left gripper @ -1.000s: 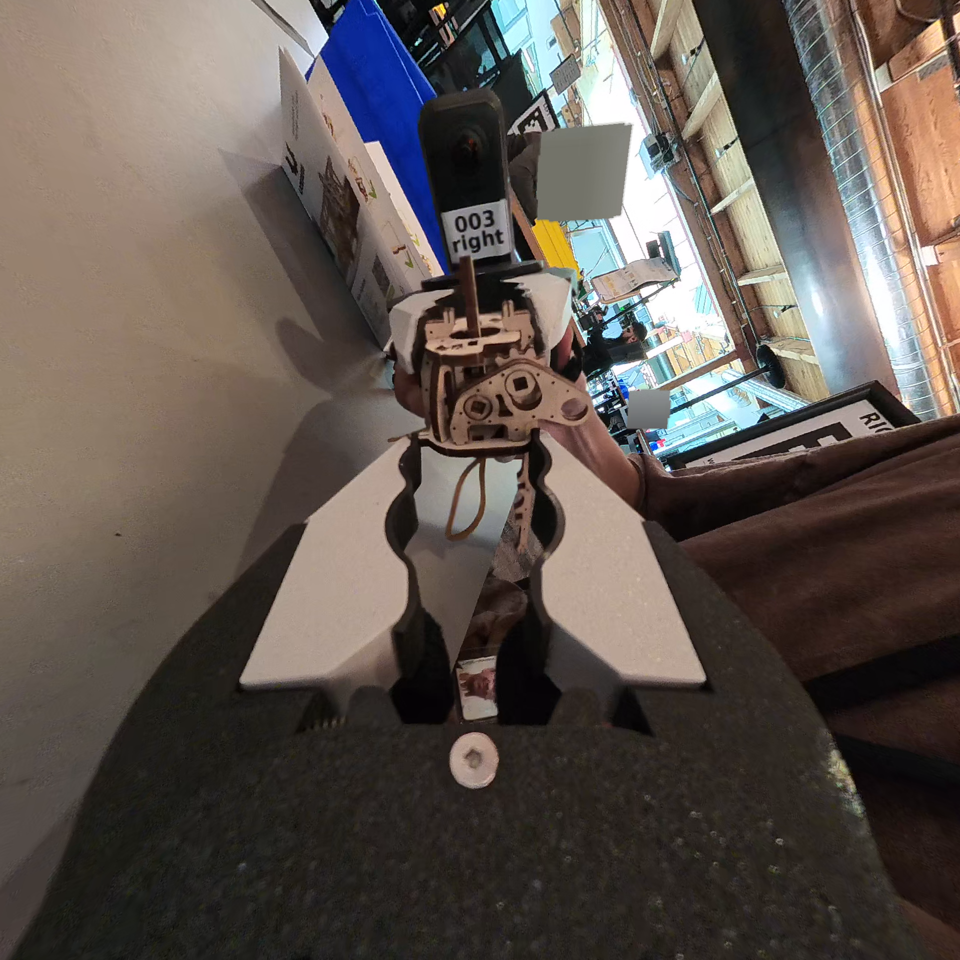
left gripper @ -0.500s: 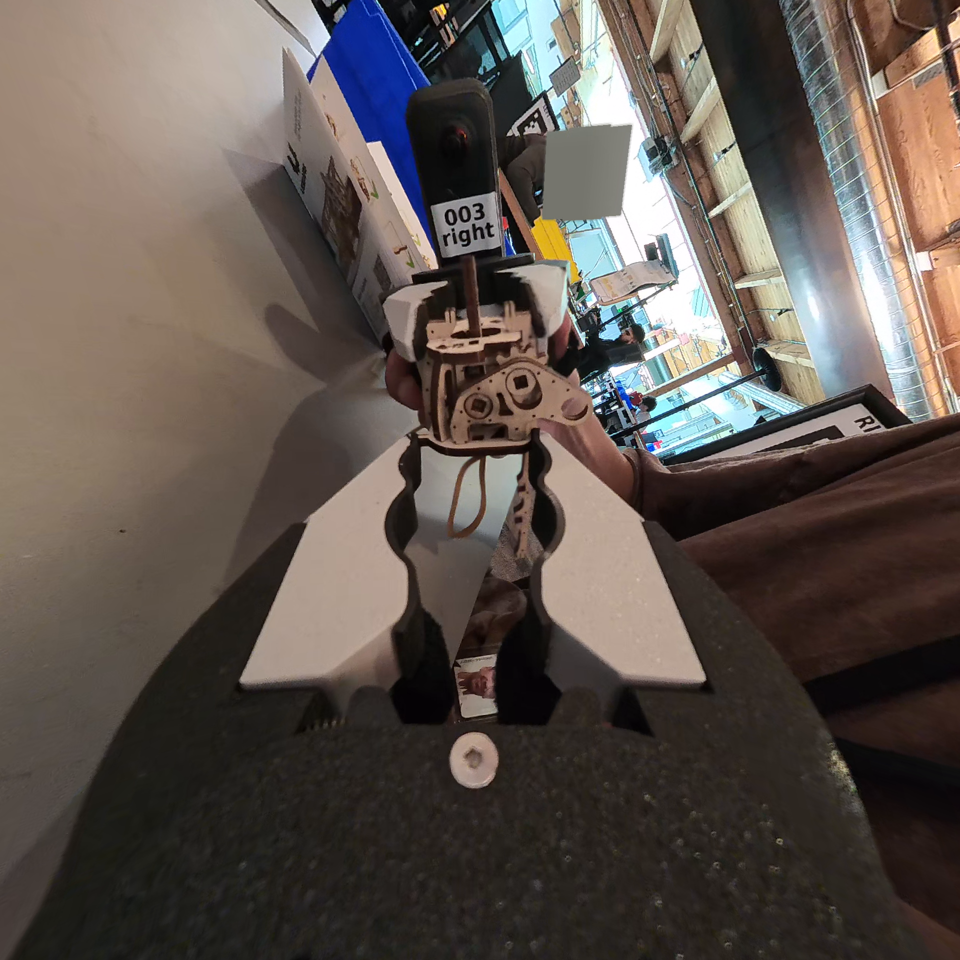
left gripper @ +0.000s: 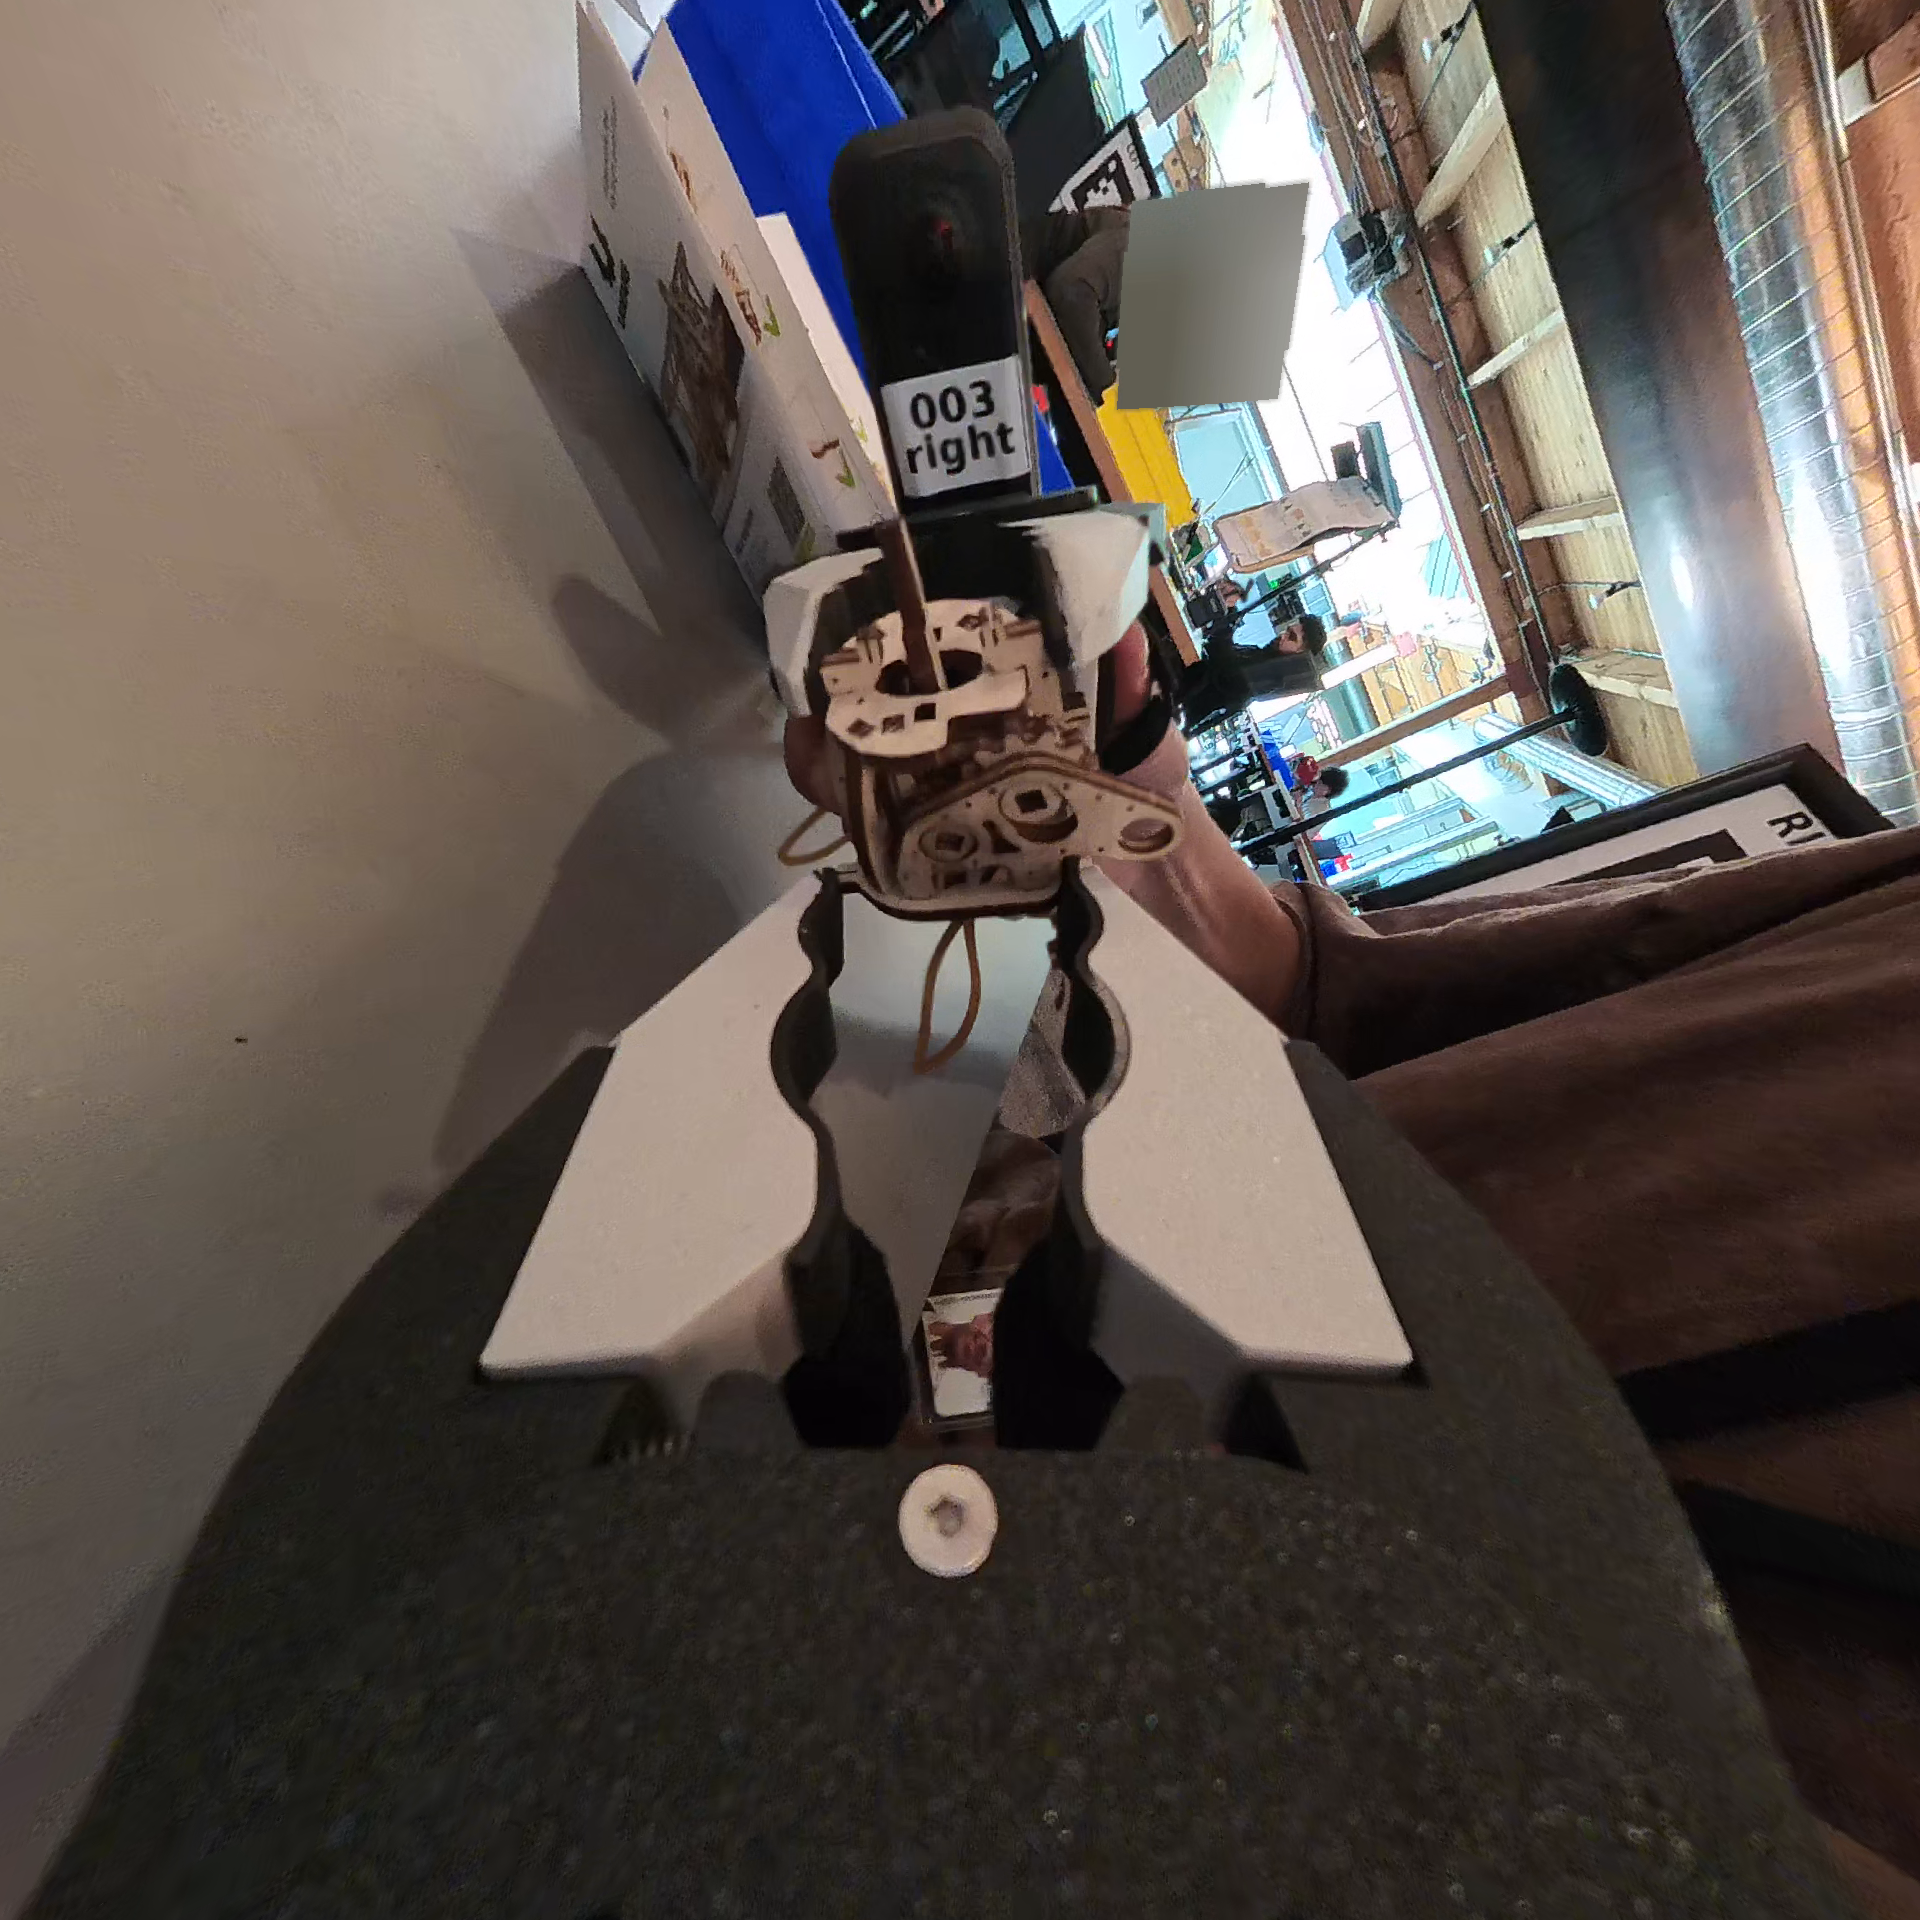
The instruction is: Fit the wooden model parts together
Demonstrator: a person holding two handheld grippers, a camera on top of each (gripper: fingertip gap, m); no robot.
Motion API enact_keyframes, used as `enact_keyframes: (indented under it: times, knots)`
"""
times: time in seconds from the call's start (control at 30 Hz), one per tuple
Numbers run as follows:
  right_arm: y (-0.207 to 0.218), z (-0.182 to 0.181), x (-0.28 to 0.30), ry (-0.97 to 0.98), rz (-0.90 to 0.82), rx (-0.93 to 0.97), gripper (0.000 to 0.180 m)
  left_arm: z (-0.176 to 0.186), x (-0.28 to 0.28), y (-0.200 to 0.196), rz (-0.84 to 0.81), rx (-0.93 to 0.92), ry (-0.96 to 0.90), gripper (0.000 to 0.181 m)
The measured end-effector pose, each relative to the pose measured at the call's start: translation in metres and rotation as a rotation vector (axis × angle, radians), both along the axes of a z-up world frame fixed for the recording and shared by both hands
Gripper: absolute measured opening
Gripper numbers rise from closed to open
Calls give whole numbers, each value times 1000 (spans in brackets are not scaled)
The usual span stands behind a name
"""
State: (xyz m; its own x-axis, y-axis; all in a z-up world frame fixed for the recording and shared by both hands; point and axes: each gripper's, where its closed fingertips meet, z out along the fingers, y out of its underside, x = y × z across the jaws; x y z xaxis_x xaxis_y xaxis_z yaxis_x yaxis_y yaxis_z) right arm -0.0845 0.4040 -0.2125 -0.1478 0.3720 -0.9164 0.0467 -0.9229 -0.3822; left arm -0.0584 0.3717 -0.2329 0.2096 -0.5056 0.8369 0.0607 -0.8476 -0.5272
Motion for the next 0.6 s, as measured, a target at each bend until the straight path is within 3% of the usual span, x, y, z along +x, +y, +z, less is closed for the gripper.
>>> enact_keyframes:
  times: [0.6]
  knots:
    - [8, 5, 5, 15, 9, -17, 42, 5, -8, 6, 34, -115, -134, 39]
